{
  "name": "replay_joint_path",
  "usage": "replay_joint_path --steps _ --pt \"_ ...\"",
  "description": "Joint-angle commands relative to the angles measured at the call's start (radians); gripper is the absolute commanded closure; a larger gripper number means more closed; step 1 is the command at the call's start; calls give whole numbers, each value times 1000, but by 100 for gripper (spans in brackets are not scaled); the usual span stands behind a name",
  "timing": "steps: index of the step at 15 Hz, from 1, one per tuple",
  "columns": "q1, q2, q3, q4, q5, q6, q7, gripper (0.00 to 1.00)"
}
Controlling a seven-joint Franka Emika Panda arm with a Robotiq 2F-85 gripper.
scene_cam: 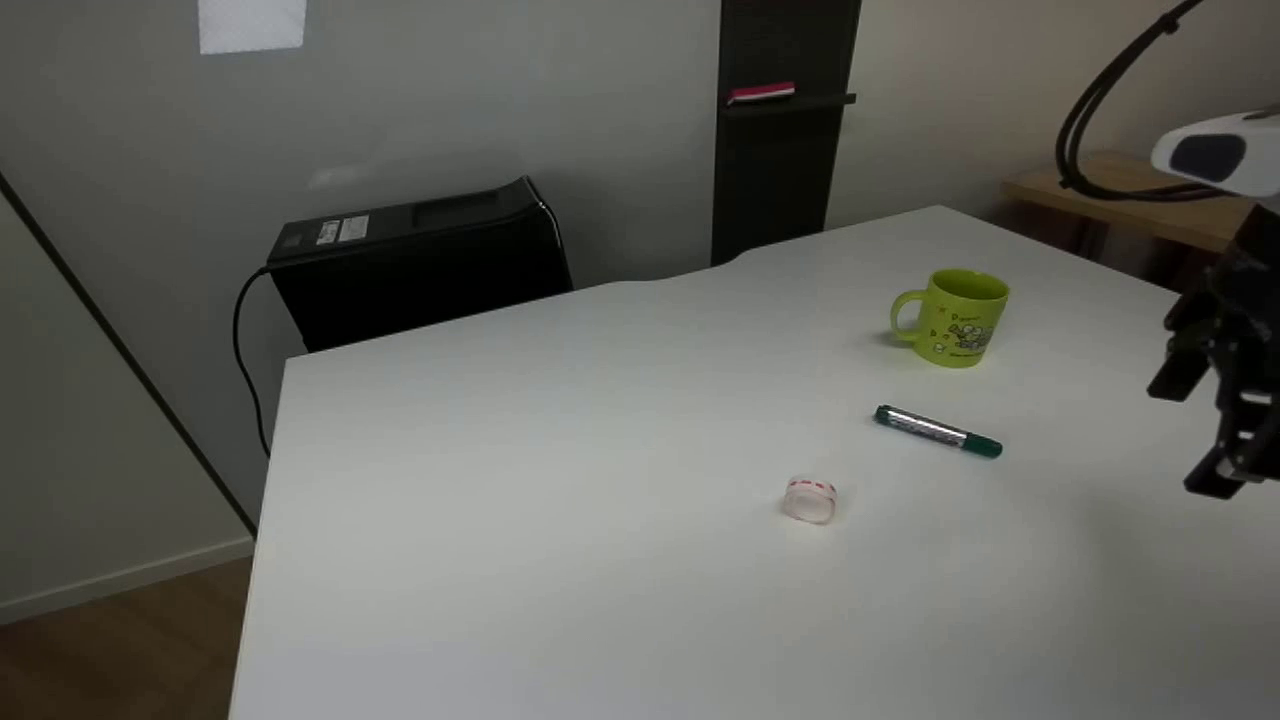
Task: Pick up the pen from the table and put it in the cup.
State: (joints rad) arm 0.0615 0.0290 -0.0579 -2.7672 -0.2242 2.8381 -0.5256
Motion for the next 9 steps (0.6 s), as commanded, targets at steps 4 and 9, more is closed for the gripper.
replay_joint_path --steps 4,9 --pt "3 243 -79 189 -259 84 243 0" --pt "-48 385 -39 333 -133 50 253 0"
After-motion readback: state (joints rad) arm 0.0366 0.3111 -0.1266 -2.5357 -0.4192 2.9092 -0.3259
